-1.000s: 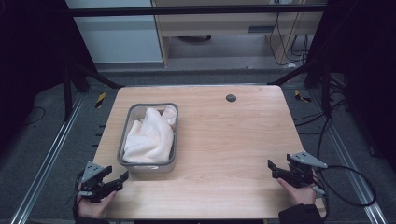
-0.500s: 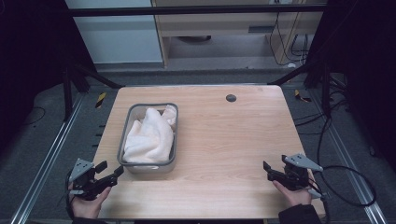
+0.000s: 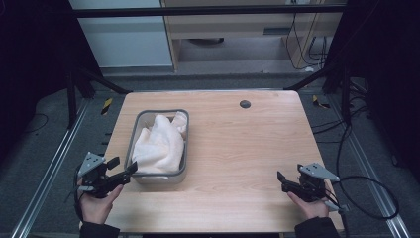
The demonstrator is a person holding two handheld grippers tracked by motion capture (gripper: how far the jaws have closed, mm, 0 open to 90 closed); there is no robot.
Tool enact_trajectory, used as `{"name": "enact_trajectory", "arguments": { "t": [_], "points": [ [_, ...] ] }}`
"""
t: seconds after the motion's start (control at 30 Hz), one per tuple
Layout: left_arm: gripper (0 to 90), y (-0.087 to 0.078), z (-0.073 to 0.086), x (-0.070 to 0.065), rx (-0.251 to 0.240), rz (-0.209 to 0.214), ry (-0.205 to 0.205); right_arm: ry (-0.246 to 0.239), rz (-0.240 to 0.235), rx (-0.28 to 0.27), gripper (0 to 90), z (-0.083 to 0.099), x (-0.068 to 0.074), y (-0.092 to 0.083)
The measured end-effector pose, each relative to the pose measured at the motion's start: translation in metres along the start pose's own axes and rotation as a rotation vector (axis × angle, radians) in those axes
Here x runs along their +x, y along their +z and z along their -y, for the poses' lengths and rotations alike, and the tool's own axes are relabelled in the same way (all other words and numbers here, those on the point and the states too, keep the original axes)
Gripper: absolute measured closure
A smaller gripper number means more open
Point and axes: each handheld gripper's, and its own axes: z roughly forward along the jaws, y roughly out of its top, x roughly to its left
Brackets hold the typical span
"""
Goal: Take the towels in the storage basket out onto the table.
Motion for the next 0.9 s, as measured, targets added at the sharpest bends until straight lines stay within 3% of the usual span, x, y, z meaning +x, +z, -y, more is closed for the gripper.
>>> {"name": "enact_trajectory", "arguments": {
  "t": [0.33, 0.9],
  "points": [
    [27.0, 0.008, -0.032, -0.017, 0.010, 0.021, 0.048, 0.003, -0.014, 0.017, 18.9, 0.001, 0.000, 0.002],
    [26.5, 0.033, -0.052, -0.029, 0.070, 0.020, 0.085, -0.010, -0.015, 0.026, 19.0, 0.002, -0.001, 0.004]
  ]
}}
